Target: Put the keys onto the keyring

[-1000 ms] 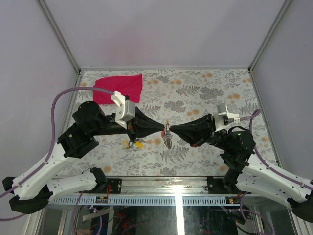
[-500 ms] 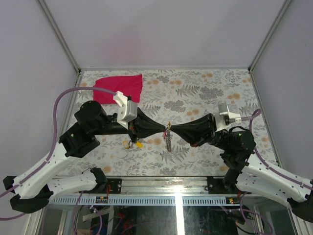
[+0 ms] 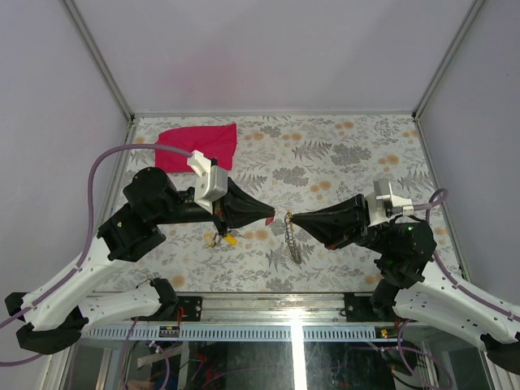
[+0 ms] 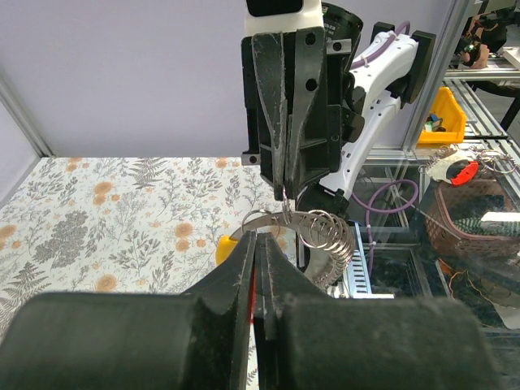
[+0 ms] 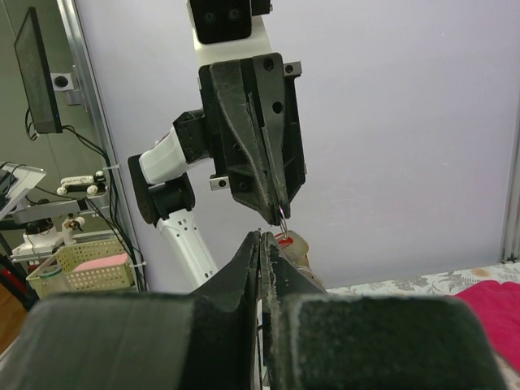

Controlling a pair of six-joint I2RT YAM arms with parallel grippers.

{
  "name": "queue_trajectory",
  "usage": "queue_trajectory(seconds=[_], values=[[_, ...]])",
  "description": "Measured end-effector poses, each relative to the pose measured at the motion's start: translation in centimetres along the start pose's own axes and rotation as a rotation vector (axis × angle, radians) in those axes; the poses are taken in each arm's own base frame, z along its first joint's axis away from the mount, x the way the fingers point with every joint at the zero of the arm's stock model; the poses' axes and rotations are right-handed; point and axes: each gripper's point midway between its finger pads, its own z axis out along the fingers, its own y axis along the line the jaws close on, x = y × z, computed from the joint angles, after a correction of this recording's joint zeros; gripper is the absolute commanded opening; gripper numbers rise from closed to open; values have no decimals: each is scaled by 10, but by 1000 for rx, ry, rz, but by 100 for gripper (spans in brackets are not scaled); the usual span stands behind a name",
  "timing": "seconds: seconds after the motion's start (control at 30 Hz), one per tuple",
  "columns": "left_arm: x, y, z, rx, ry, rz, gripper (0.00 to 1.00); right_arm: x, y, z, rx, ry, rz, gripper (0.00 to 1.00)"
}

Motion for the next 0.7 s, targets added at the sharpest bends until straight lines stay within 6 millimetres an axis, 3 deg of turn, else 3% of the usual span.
queue_trajectory(seconds=[0.4, 0.7], values=[[0, 0, 0, 1, 1, -1, 0, 20, -9, 6, 8, 53, 28, 0], [2, 0, 2, 9, 6, -4, 0, 22, -10, 7, 9, 53, 33, 0]])
